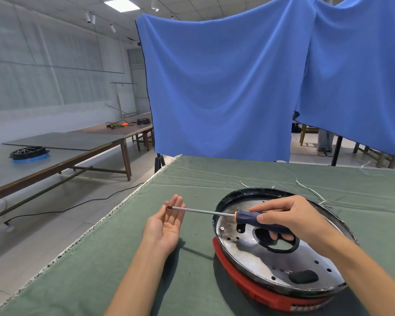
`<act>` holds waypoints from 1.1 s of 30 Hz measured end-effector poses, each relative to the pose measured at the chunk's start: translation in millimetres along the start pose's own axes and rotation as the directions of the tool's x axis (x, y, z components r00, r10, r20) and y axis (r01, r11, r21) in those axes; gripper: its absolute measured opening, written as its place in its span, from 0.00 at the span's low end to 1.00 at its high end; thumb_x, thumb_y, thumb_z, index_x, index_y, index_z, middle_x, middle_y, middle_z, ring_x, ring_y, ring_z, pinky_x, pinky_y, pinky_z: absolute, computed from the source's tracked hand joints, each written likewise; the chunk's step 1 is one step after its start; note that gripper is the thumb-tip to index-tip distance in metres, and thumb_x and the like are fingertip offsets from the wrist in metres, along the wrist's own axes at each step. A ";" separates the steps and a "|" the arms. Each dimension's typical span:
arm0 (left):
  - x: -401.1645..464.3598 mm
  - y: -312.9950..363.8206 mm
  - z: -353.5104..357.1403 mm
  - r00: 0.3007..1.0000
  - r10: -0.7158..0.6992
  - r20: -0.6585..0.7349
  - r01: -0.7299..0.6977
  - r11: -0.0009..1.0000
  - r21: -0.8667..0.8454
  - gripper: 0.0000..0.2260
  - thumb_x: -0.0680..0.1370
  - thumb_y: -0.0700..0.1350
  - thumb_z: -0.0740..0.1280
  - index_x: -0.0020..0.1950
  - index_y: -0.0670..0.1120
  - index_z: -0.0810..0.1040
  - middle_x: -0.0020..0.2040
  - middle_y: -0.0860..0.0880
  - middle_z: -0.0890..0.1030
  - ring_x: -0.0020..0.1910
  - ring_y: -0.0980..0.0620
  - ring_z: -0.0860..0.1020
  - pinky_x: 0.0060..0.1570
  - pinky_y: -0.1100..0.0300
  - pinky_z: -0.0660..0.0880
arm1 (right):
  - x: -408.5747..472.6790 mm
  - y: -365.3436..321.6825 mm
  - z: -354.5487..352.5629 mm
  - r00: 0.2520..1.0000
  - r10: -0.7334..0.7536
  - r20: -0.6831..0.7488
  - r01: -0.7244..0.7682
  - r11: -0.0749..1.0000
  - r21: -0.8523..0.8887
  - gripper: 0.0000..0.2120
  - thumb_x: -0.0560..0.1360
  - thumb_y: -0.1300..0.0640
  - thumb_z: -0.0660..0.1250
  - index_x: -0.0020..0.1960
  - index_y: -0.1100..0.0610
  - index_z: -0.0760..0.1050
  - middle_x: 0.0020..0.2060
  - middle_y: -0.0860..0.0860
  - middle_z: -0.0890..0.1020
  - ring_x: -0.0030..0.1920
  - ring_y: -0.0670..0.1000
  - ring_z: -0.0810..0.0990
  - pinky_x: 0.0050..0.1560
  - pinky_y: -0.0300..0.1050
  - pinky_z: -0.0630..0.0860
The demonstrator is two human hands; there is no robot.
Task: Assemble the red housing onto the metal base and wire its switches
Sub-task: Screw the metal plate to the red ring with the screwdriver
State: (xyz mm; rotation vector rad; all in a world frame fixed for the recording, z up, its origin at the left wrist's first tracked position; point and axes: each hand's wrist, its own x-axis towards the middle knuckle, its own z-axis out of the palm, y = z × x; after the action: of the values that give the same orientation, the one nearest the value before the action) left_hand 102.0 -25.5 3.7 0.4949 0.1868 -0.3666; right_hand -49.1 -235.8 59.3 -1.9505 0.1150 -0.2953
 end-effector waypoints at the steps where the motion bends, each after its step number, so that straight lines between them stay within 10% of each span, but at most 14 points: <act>1: 0.5 -1.5 0.2 1.000 0.007 -0.003 -0.007 1.000 0.010 0.11 0.83 0.38 0.53 0.45 0.40 0.71 0.34 0.41 0.84 0.37 0.45 0.83 0.53 0.52 0.79 | 0.2 0.3 -0.6 1.000 -0.001 0.000 0.001 1.000 -0.002 0.12 0.70 0.64 0.69 0.41 0.47 0.86 0.23 0.58 0.76 0.22 0.49 0.67 0.23 0.37 0.61; 10: -5.3 -10.7 8.4 0.983 0.164 -0.087 -0.163 0.986 0.027 0.10 0.83 0.37 0.53 0.45 0.39 0.70 0.53 0.36 0.78 0.52 0.42 0.79 0.52 0.48 0.74 | 3.8 3.6 -0.5 0.999 0.021 0.038 -0.022 1.000 0.012 0.07 0.70 0.61 0.70 0.43 0.52 0.85 0.25 0.62 0.77 0.21 0.50 0.68 0.23 0.37 0.60; 33: -18.1 -14.2 19.9 0.981 0.159 0.115 -0.166 0.985 0.053 0.10 0.83 0.40 0.55 0.46 0.39 0.73 0.41 0.40 0.85 0.43 0.47 0.84 0.43 0.52 0.78 | 3.9 0.2 -26.3 0.951 0.294 0.100 -0.308 0.935 0.175 0.14 0.69 0.56 0.66 0.48 0.64 0.82 0.35 0.60 0.82 0.20 0.48 0.64 0.19 0.32 0.55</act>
State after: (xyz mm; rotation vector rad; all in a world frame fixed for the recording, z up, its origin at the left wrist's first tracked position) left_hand 81.6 -41.6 19.6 0.5465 0.0274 -0.2396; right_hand -52.1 -260.3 69.2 -1.7226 0.3247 -0.0306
